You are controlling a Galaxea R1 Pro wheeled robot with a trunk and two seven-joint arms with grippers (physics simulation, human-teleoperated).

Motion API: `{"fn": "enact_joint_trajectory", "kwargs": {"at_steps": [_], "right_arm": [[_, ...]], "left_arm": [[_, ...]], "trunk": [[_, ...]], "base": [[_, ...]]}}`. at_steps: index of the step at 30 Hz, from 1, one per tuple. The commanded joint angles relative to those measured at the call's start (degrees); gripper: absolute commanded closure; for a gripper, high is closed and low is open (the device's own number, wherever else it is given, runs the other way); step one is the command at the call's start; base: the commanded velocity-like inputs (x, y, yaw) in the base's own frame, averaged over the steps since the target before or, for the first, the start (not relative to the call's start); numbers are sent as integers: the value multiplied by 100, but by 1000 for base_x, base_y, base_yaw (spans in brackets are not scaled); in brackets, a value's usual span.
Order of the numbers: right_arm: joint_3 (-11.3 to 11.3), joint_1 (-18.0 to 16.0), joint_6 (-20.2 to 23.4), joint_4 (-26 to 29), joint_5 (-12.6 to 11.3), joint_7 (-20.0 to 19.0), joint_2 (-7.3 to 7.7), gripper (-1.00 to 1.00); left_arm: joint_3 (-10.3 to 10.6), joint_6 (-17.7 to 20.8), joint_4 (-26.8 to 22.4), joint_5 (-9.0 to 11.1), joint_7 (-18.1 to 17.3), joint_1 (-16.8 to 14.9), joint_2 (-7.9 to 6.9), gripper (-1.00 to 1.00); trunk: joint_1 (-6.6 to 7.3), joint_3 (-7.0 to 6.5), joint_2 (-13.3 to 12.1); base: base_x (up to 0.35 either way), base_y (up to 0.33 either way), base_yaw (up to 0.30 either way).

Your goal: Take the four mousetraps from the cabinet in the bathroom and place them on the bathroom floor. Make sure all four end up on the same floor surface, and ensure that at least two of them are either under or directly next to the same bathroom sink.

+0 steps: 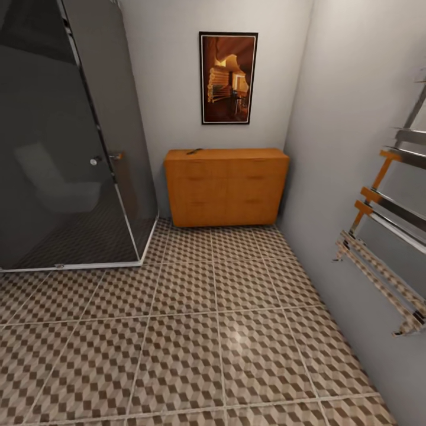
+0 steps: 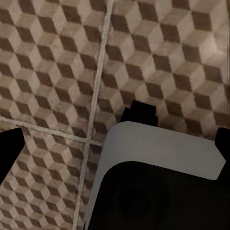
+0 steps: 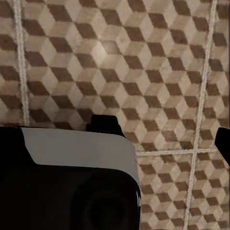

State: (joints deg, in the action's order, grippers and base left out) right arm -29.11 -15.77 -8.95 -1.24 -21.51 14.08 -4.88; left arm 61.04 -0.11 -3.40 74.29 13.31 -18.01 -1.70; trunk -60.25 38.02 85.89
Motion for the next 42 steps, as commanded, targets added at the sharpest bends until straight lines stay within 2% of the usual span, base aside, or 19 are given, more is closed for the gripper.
{"fn": "enact_joint_trajectory", "kwargs": {"at_steps": [1, 30, 42], "right_arm": [[-48, -5, -30, -11, -55, 7, -4, -100], [-50, -5, -28, -17, -55, 7, -4, -100], [-48, -5, -29, -13, -55, 7, -4, -100]], "left_arm": [[49, 0, -21, 47, 40, 0, -6, -100], [49, -3, -21, 42, 40, 0, -5, -100], [49, -1, -21, 42, 40, 0, -5, -100]], "trunk": [[-3, 5, 2], [-3, 5, 2], [-3, 5, 2]], "base": [[333, -60, 0], [333, -90, 0], [333, -22, 0]]}}
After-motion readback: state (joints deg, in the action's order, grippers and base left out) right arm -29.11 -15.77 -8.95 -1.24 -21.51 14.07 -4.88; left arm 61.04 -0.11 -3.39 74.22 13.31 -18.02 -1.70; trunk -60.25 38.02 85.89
